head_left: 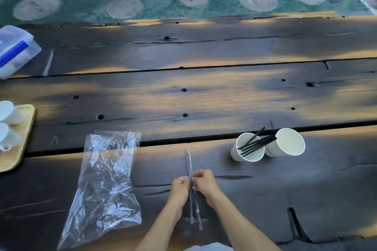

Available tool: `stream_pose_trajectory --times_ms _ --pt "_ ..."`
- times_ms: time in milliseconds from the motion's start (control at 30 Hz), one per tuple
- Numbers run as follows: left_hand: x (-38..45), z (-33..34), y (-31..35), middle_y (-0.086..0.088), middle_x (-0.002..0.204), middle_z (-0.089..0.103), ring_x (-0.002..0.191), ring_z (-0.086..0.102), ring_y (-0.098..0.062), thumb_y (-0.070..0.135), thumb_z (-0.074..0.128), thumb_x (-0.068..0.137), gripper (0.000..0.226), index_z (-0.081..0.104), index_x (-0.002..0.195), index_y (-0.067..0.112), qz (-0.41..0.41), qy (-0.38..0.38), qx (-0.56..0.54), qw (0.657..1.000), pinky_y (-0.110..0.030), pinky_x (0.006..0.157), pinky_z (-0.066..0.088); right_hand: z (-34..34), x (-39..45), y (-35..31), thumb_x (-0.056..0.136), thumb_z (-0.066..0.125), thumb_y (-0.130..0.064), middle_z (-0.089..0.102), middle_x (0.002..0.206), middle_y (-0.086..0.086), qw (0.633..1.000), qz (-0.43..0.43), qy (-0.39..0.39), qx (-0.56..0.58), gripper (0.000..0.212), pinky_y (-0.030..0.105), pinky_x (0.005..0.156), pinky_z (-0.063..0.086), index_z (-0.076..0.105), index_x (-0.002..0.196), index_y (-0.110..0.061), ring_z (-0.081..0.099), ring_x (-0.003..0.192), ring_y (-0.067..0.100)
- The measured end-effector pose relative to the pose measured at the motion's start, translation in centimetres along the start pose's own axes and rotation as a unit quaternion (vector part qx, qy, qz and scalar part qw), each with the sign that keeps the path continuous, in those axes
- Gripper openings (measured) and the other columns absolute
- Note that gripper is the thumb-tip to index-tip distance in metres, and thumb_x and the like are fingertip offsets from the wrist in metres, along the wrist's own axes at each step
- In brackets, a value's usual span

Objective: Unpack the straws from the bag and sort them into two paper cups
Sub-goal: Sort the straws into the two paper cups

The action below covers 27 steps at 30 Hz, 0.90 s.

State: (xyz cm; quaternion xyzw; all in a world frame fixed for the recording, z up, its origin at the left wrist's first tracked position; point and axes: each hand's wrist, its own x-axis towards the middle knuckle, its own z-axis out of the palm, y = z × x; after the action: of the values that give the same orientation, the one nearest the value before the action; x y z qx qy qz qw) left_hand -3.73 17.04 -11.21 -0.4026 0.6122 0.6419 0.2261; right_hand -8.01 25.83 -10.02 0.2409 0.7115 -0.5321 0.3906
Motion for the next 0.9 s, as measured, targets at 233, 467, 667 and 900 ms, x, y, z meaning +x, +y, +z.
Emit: stream_pose_trajectory --times_ms 233,467,667,900 --pt "-0.5 0.3 0.1 -0.01 0.074 0.063 0.069 0.055 -0.019 0.008 0.044 0.097 0.027 0.065 0.082 0.001 0.026 -0.003 0.032 0.999 -0.029 0.063 0.042 -0.1 -0.6 0.0 0.084 0.054 0.012 0.063 0.069 0.005 1.0 -0.02 0.012 0.004 0.019 0.021 0.055 0.049 0.065 0.085 -0.004 0.058 0.063 0.014" --pt "-2.1 -0.3 2.7 -0.008 0.072 0.065 0.064 0.06 -0.018 0.011 0.041 0.101 0.027 0.065 0.089 0.007 0.03 -0.051 -0.074 0.995 -0.024 0.055 0.049 -1.4 -1.8 -1.3 0.089 0.06 0.009 0.056 0.061 0.003 0.994 -0.08 -0.027 0.071 0.012 0.021 0.043 0.045 0.068 0.085 0.001 0.051 0.043 0.007" --pt "-3.8 -1.1 5.2 -0.013 0.069 0.059 0.052 0.049 -0.015 0.01 0.042 0.102 0.031 0.06 0.079 0.001 0.044 -0.143 -0.107 0.983 -0.024 0.049 0.038 -4.5 -3.2 -4.0 0.087 0.06 -0.002 0.07 0.099 0.02 0.95 -0.106 -0.191 0.222 0.031 0.033 0.053 0.051 0.055 0.116 0.008 0.052 0.054 0.023" --pt "-5.4 -0.8 6.0 -0.009 0.079 0.07 0.064 0.062 -0.016 0.042 0.045 0.1 0.043 0.068 0.101 0.006 0.06 -0.172 -0.012 0.983 -0.024 0.063 0.045 -7.1 -4.8 -7.3 0.094 0.051 0.005 0.069 0.083 0.017 0.911 -0.255 -0.102 0.308 0.008 0.04 0.077 0.061 0.054 0.096 -0.002 0.071 0.082 0.033"
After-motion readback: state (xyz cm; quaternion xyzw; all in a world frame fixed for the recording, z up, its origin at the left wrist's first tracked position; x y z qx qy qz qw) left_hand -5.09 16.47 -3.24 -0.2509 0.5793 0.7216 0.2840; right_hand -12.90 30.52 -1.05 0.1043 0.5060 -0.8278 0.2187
